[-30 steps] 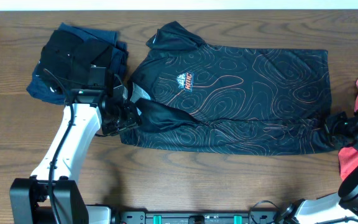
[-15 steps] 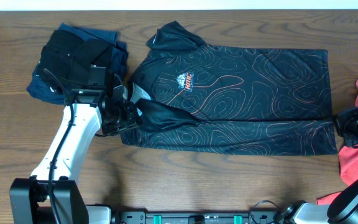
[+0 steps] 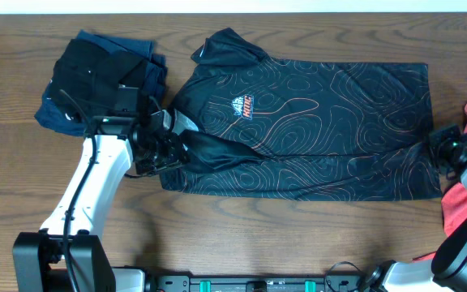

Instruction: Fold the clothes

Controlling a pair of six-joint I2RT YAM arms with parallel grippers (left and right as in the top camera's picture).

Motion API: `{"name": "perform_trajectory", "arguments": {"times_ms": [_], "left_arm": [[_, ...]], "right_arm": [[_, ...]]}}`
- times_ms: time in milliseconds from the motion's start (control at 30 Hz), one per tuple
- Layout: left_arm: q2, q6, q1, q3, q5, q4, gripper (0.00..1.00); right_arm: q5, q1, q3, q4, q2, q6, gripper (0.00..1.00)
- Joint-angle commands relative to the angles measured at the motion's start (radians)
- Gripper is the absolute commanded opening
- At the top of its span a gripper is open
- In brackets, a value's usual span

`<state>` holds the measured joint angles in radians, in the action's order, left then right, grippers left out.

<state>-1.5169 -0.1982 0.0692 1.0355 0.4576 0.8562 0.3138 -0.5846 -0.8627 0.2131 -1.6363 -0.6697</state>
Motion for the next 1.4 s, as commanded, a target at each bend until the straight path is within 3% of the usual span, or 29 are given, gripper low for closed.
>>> {"name": "perform_trajectory", "arguments": {"times_ms": [0,133,333,833,900,1000,1100,1167,1267,1300,1333,1367], "left_arm": [[0.0,0.101,0.044,0.008,0.056,-0.009,0.49],[-0.002,0.161,0.129,0.008,0.04,-0.075,0.49],[-0.063,0.161,0.218,0.008,-0.109,-0.119,0.49],[-0.294,0.137,0.224,0.008,-0.103,-0.233,0.48],[-0.294,0.123,0.224,0.008,-0.103,-0.251,0.42],[-0.294,0.111,0.224,0.008,-0.103,-0.253,0.24],[-0.294,0.111,0.224,0.008,-0.103,-0.263,0.17],[-0.294,0.111,0.224,0.008,-0.103,-0.271,0.06],[-0.294,0.11,0.224,0.008,-0.103,-0.27,0.06],[-0.294,0.106,0.224,0.008,-0.102,-0.268,0.13],[-0.294,0.098,0.225,0.008,-0.099,-0.266,0.31],[-0.294,0.084,0.225,0.008,-0.1,-0.264,0.4]], "right_arm": [[-0.01,-0.006,-0.001,-0.024,-0.001,0.012,0.45],[0.09,-0.048,-0.002,-0.015,0.042,0.058,0.47],[0.253,-0.069,-0.002,0.063,0.14,0.093,0.47],[0.262,-0.069,-0.002,0.209,0.249,0.163,0.47],[0.262,-0.069,-0.002,0.211,0.249,0.163,0.46],[0.261,-0.069,-0.002,0.211,0.249,0.163,0.46],[0.259,-0.069,-0.002,0.211,0.249,0.163,0.46],[0.259,-0.069,-0.002,0.21,0.249,0.163,0.46],[0.258,-0.069,-0.002,0.21,0.249,0.163,0.46],[0.257,-0.069,-0.002,0.21,0.249,0.163,0.45],[0.256,-0.069,-0.002,0.21,0.249,0.163,0.45],[0.251,-0.069,-0.002,0.21,0.249,0.163,0.45]]}}
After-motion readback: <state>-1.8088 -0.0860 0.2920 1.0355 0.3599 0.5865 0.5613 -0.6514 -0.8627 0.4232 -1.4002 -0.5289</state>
